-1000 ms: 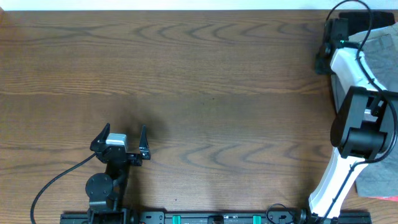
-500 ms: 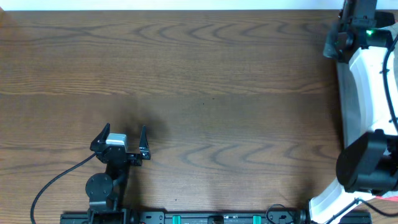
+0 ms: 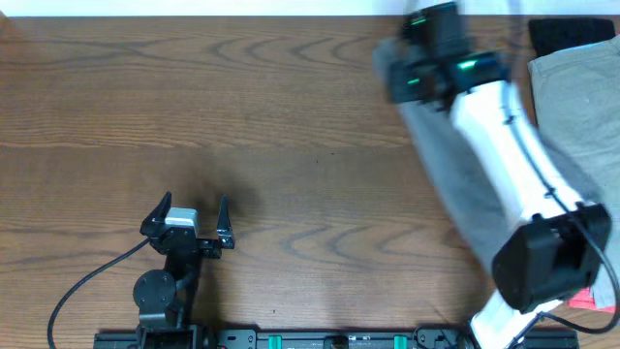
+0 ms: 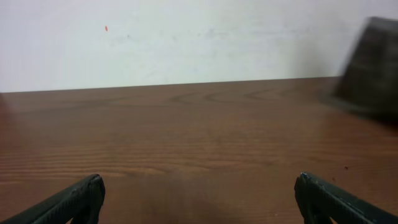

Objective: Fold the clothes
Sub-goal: 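Grasp the grey pants and drag them left onto the table center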

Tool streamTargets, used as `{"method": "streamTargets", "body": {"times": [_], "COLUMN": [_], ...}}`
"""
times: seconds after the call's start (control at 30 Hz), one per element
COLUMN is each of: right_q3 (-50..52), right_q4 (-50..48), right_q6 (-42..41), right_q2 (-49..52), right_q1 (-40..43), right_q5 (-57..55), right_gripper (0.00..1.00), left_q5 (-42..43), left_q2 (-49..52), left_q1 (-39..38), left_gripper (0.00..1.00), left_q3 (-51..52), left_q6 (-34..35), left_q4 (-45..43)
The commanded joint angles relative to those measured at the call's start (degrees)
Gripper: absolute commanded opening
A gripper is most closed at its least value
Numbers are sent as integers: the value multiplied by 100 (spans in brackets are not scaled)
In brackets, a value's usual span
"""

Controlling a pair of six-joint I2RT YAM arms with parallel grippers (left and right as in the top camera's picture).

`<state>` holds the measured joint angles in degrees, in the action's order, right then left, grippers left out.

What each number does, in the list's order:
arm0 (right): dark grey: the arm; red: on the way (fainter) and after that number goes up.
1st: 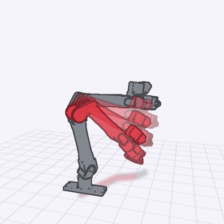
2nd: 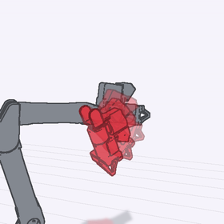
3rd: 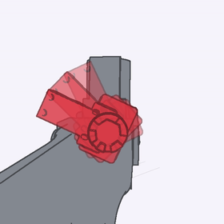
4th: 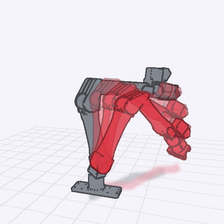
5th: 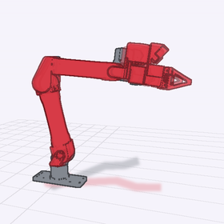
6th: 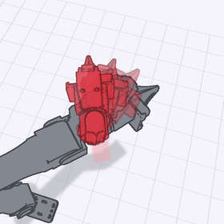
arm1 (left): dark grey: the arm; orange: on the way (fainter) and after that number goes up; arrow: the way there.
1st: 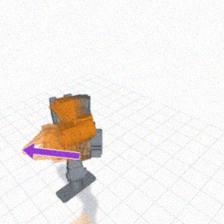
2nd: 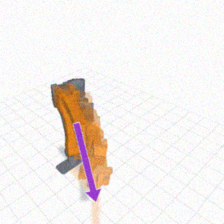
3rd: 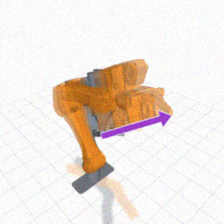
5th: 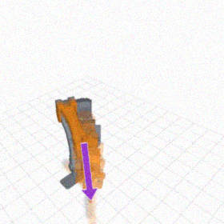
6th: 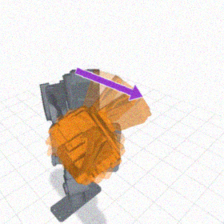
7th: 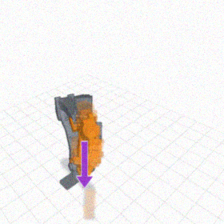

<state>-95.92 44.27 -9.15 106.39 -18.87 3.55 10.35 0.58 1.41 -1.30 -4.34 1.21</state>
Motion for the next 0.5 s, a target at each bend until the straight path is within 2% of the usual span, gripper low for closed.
{"method": "streamTargets", "body": {"times": [0.0,0.23,0.4,0.43,0.47], "right_q3": [273,345,232,212,212], "right_q4": [-313,-778,-734,-688,-658], "right_q6": [-581,-1075,-1360,-1357,-1353], "right_q2": [144,461,343,282,225], "right_q1": [-848,-2302,-2621,-2618,-2601], "right_q5": [385,1001,1270,1368,1469], "right_gripper": [1,1,1,2,9], "left_q5": [79,79,79,79,79], "left_q2": [-35,-35,-35,-35,-35], "left_q1": [24,24,24,24,24], "left_gripper": [98,98,98,98,98], "left_q3": [107,107,107,107,107], "left_q6": [-15,-15,-15,-15,-15], "left_q4": [173,173,170,173,170]}}
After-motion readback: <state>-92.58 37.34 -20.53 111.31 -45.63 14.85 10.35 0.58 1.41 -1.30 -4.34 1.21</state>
